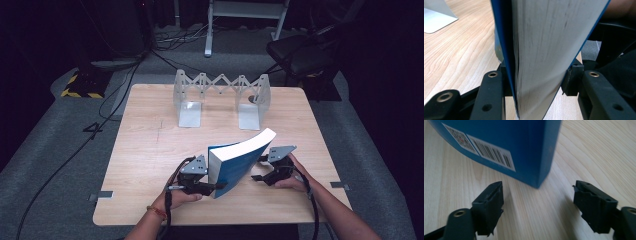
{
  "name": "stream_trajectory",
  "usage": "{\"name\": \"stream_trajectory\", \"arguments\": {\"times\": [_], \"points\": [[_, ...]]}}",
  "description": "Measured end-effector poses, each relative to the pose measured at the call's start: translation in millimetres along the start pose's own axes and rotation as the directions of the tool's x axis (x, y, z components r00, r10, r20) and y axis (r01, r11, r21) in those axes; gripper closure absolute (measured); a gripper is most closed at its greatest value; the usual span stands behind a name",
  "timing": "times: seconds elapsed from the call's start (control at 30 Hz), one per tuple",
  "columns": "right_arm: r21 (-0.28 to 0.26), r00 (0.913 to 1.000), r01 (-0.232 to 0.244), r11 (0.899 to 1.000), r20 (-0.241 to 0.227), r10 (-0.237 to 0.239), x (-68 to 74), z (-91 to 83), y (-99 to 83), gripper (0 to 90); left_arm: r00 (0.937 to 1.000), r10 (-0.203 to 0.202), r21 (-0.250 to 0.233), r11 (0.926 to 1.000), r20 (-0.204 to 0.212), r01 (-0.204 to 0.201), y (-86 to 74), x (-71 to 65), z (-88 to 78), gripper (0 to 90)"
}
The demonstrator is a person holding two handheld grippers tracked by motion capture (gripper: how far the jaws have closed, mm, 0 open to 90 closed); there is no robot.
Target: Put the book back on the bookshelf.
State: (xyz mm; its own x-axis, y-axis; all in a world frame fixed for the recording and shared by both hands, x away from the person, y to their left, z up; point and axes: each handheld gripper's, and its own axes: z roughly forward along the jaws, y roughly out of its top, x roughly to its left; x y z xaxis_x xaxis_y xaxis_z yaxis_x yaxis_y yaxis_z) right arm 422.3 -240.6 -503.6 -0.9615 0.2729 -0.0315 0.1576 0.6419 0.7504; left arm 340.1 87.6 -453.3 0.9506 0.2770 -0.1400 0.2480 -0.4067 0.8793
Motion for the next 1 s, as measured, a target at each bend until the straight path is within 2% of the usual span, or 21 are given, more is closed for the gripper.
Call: {"name": "stream_trajectory", "arguments": {"times": [0.1, 0.2, 0.33, 0.43, 0.57, 0.6, 0.73, 0.77, 0.83, 1.0], "points": [[-0.034, 0.9994, 0.016, 0.999, -0.031, -0.017, 1.7, 6.4, 7.1, 26.7, 0.9998, 0.005, 0.001, 1.0, -0.019, -0.005, -1.2, 0.4, -1.8, 55.8], [-0.037, 0.9968, 0.05, 0.998, -0.061, -0.052, 3.9, 10.6, 10.1, 29.4, 0.9993, -0.002, -0.001, 1.0, -0.038, 0.002, -2.8, 1.0, -3.8, 55.7], [-0.054, 0.9953, 0.04, 0.998, -0.086, -0.044, 2.7, 10.3, 10.5, 30.7, 0.9986, -0.012, 0.0, 0.9999, -0.051, 0.012, -4.1, 2.1, -5.4, 55.8], [-0.061, 0.9952, 0.03, 0.998, -0.091, -0.035, 1.6, 9.2, 9.7, 33.7, 0.9984, -0.001, 0.004, 1.0, -0.056, 0.001, -3.4, 0.2, -4.6, 56.0], [-0.076, 0.9949, 0.034, 0.997, -0.092, -0.041, 0.2, 5.1, 6.9, 40.1, 0.9951, 0.038, 0.024, 0.9991, -0.091, -0.036, -1.2, -3.9, -4.8, 56.0], [-0.077, 0.995, 0.036, 0.996, -0.09, -0.043, 0.3, 4.3, 6.6, 40.9, 0.9932, 0.046, 0.03, 0.9986, -0.107, -0.043, -0.7, -5.3, -5.2, 55.8], [-0.095, 0.9946, 0.037, 0.995, -0.093, -0.046, 2.1, -3.6, 4.4, 45.0, 0.9784, 0.092, 0.05, 0.9952, -0.185, -0.084, 0.7, -12.4, -6.6, 52.2], [-0.095, 0.9946, 0.037, 0.995, -0.093, -0.046, 2.1, -3.6, 4.4, 45.0, 0.9784, 0.092, 0.05, 0.9952, -0.185, -0.084, 0.7, -12.4, -6.6, 51.5], [-0.097, 0.9935, 0.047, 0.994, -0.098, -0.057, 4.2, -9.0, 4.5, 47.2, 0.9693, 0.115, 0.066, 0.9925, -0.217, -0.103, 1.6, -16.6, -7.4, 50.1], [-0.082, 0.9878, 0.1, 0.992, -0.111, -0.109, 10.4, -17.6, 2.4, 51.9, 0.9612, 0.127, 0.078, 0.9907, -0.245, -0.111, 1.5, -19.5, -9.1, 45.4]]}}
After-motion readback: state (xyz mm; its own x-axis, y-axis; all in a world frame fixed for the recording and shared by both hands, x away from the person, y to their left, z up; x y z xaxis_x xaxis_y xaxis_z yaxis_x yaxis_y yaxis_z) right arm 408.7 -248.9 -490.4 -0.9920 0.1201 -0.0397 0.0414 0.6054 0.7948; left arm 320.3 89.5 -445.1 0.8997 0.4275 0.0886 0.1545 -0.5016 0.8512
